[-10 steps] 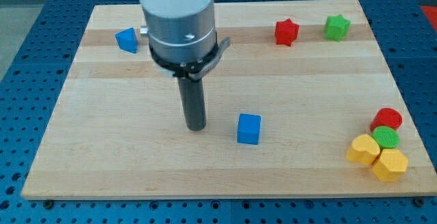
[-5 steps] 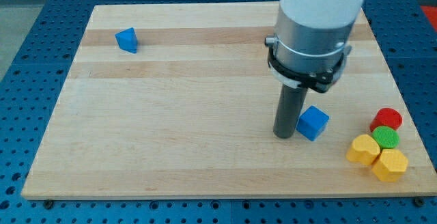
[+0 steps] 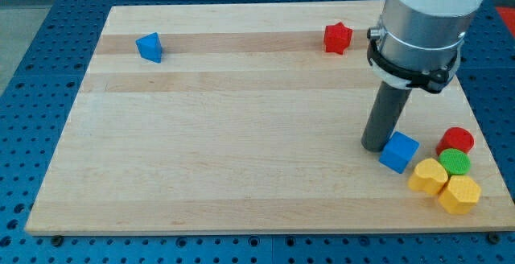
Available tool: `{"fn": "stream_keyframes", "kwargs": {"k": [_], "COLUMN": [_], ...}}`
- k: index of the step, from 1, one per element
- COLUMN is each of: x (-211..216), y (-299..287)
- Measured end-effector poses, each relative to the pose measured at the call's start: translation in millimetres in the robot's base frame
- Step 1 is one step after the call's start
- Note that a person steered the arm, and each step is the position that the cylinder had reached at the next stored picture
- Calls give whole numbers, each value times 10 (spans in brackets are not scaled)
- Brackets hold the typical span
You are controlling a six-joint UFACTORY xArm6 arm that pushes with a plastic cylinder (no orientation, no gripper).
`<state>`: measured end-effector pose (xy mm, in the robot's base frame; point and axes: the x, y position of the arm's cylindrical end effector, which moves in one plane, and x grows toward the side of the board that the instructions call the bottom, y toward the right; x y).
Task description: Push the blue cube to the top left of the yellow heart
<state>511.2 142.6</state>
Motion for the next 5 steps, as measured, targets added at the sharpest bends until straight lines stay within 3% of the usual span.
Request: {"fn": "stream_keyframes", "kwargs": {"k": [3, 4, 5], "x": [236, 115, -497], "y": [158, 117, 94]}}
